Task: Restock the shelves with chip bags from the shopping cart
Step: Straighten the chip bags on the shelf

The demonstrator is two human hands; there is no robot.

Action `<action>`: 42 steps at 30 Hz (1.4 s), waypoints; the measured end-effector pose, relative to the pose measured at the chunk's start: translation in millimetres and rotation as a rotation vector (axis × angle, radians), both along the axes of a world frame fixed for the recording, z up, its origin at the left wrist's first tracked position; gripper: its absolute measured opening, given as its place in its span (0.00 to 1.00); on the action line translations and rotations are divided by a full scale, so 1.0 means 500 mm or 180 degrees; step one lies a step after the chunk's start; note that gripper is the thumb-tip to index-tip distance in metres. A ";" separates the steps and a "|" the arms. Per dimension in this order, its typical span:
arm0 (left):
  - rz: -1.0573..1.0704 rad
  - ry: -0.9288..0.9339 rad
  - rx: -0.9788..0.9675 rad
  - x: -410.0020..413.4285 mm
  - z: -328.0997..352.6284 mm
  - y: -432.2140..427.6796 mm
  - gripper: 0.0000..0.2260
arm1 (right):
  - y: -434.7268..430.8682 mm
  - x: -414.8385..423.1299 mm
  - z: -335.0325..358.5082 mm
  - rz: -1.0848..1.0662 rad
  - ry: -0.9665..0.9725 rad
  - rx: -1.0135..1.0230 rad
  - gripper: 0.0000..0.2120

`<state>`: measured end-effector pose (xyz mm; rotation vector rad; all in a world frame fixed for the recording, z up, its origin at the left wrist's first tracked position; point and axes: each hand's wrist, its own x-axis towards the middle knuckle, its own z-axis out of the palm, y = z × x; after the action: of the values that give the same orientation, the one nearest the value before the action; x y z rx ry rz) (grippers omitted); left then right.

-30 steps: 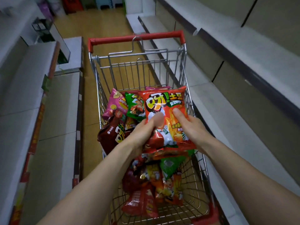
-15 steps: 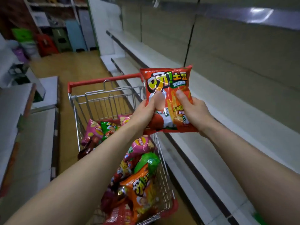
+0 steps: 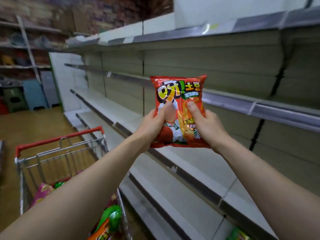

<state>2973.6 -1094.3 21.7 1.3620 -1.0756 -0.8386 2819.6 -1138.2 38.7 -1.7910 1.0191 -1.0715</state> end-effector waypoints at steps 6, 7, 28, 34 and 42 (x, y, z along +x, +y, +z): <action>-0.0476 -0.0182 -0.0345 -0.184 0.071 -0.045 0.30 | 0.013 -0.203 0.065 -0.0518 -0.0147 -0.0314 0.21; -0.0570 -0.0203 -0.0393 -0.216 0.082 -0.050 0.29 | 0.016 -0.236 0.073 -0.0620 -0.0176 -0.0343 0.21; -0.1618 -0.0468 -0.0326 -0.660 0.242 -0.165 0.26 | 0.000 -0.647 0.188 -0.2075 -0.0371 0.0069 0.38; -0.1417 -0.0407 -0.0307 -0.729 0.250 -0.219 0.36 | -0.055 -0.672 0.202 -0.2356 -0.0609 0.0019 0.27; -0.1116 -0.0682 -0.0105 -0.797 0.231 -0.265 0.29 | -0.100 -0.678 0.181 -0.2900 -0.0767 -0.0136 0.25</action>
<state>2575.2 -1226.8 137.3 1.2744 -1.5187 -0.9363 2480.8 -1188.1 129.0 -1.1526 1.7153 -1.7939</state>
